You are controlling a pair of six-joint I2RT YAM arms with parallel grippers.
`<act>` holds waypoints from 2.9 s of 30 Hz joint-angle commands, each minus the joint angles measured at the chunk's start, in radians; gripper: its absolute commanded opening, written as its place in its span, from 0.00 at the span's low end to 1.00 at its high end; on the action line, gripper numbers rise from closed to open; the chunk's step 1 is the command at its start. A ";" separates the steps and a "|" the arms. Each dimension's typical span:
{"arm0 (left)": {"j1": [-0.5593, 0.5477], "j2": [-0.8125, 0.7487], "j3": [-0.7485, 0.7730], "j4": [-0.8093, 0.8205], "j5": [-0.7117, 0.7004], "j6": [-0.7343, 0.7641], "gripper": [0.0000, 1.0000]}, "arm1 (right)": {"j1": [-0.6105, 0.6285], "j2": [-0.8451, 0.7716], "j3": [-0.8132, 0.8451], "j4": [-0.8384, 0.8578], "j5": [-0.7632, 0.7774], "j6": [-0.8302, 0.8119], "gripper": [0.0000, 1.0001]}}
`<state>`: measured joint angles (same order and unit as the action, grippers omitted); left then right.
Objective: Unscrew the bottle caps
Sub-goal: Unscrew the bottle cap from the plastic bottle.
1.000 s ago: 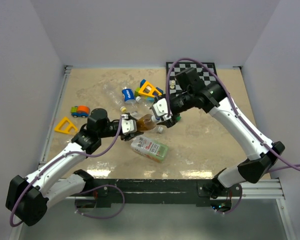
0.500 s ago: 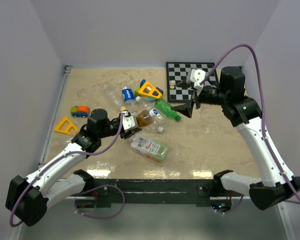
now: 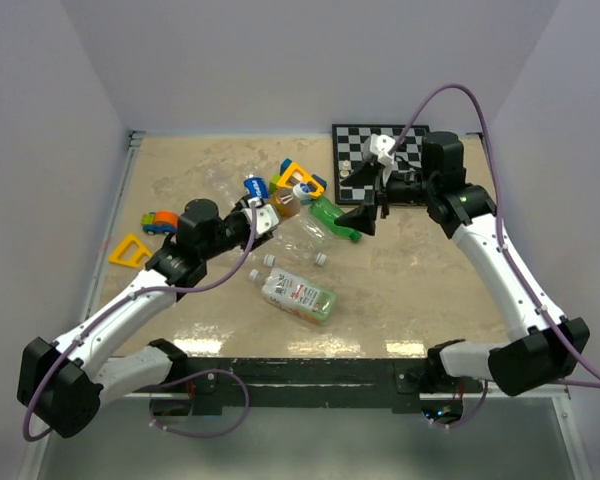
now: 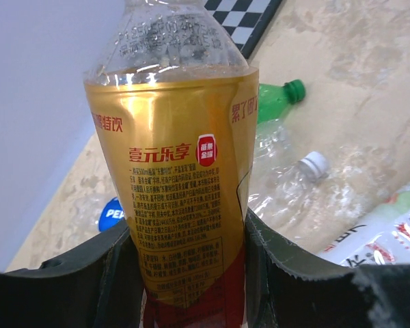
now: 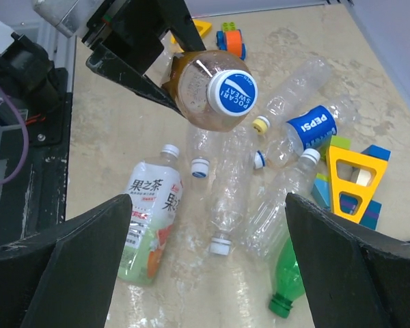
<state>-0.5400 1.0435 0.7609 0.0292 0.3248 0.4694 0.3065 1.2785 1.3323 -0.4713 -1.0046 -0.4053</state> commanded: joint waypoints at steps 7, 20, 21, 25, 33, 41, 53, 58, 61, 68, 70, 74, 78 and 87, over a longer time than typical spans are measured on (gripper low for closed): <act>-0.018 0.056 0.057 0.044 -0.107 0.150 0.00 | -0.003 0.085 0.113 0.012 -0.034 0.031 0.98; -0.046 0.000 -0.054 0.094 -0.070 0.132 0.00 | 0.084 0.179 0.100 0.134 0.098 0.261 0.92; -0.048 0.001 -0.055 0.094 -0.072 0.133 0.00 | 0.103 0.191 0.111 0.125 0.112 0.257 0.92; -0.051 0.007 -0.060 0.092 -0.070 0.137 0.00 | 0.143 0.246 0.165 0.091 0.126 0.246 0.88; -0.052 0.018 -0.058 0.083 -0.064 0.143 0.00 | 0.157 0.282 0.220 0.060 0.126 0.234 0.74; -0.054 0.026 -0.061 0.078 -0.064 0.144 0.00 | 0.157 0.243 0.186 0.057 0.124 0.220 0.64; -0.054 0.023 -0.061 0.078 -0.072 0.149 0.00 | 0.157 0.252 0.185 0.017 0.127 0.183 0.63; -0.054 0.026 -0.063 0.077 -0.067 0.150 0.00 | 0.157 0.257 0.191 -0.003 0.115 0.160 0.42; -0.054 0.026 -0.063 0.078 -0.066 0.152 0.00 | 0.157 0.265 0.202 -0.027 0.089 0.134 0.21; -0.054 0.015 -0.064 0.064 -0.011 0.159 0.00 | 0.163 0.364 0.385 -0.382 0.034 -0.343 0.00; -0.052 0.010 -0.064 0.057 0.031 0.166 0.00 | 0.190 0.422 0.519 -0.665 0.061 -0.681 0.00; -0.054 0.013 -0.066 0.048 0.088 0.169 0.00 | 0.233 0.308 0.385 -0.598 0.254 -1.137 0.00; -0.054 0.012 -0.069 0.046 0.085 0.173 0.00 | 0.238 0.261 0.344 -0.475 0.262 -1.130 0.00; -0.052 0.004 -0.066 0.048 0.092 0.161 0.00 | 0.224 0.165 0.271 -0.191 0.199 -0.513 0.85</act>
<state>-0.5900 1.0664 0.6872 0.0578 0.3706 0.6224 0.5484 1.5276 1.6188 -0.8627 -0.7963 -1.2201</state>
